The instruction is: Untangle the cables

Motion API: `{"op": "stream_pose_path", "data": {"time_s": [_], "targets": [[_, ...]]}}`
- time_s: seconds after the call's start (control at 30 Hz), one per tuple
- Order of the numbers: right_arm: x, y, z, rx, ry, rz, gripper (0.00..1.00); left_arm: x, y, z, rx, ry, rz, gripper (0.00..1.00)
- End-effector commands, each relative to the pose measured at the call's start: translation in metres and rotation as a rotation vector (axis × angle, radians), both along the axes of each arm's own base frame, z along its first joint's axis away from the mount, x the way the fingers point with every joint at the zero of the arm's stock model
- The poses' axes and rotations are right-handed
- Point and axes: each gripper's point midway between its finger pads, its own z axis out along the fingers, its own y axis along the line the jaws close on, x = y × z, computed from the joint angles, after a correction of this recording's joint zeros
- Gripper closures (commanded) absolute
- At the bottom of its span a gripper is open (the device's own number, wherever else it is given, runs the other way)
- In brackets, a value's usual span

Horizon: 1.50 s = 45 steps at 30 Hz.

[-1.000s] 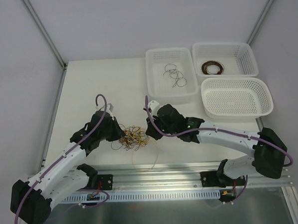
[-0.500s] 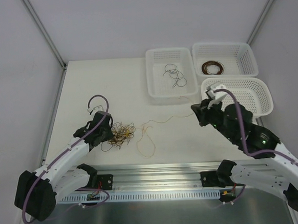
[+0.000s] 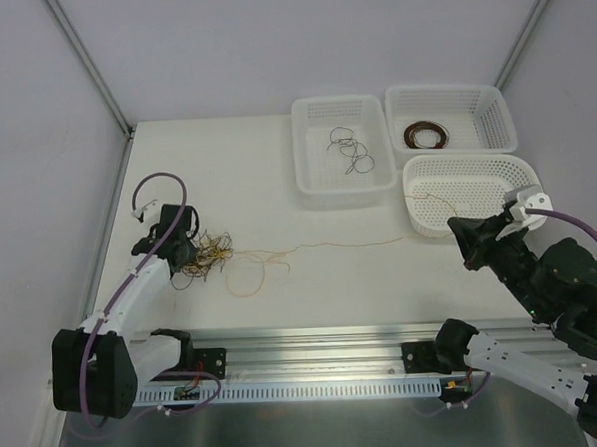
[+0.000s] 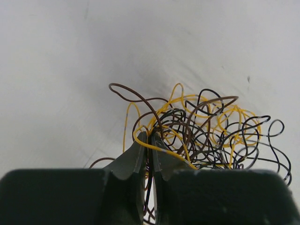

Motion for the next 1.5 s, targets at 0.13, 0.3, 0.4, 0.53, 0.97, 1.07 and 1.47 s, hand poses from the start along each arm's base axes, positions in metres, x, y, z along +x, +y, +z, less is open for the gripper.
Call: {"op": "stream_pose_path", "data": {"time_s": [0.13, 0.3, 0.4, 0.53, 0.97, 1.07, 1.47], "targets": [[-0.015, -0.041, 0.021, 0.033, -0.056, -0.077, 0.99, 0.014, 0.043, -0.001, 0.02, 0.052, 0.172, 0.94], [-0.025, -0.062, 0.029, 0.081, -0.101, -0.102, 0.99, 0.017, 0.051, -0.006, -0.032, 0.065, 0.219, 0.96], [-0.025, -0.054, 0.018, 0.04, -0.062, -0.074, 0.99, 0.023, 0.038, -0.001, -0.098, 0.041, 0.177, 0.99], [-0.014, -0.027, -0.008, -0.021, 0.016, -0.035, 0.99, 0.028, 0.011, 0.005, -0.205, 0.01, 0.056, 0.98], [0.02, 0.02, 0.003, -0.06, 0.025, -0.023, 0.99, 0.006, -0.085, 0.034, -0.453, -0.048, -0.393, 0.54], [0.039, 0.036, 0.013, -0.116, 0.018, -0.041, 0.99, -0.001, -0.091, 0.05, -0.471, -0.076, -0.444, 0.4], [0.1, 0.048, 0.1, -0.069, -0.065, -0.146, 0.99, -0.01, -0.058, 0.103, -0.192, -0.183, -0.547, 0.01]]}}
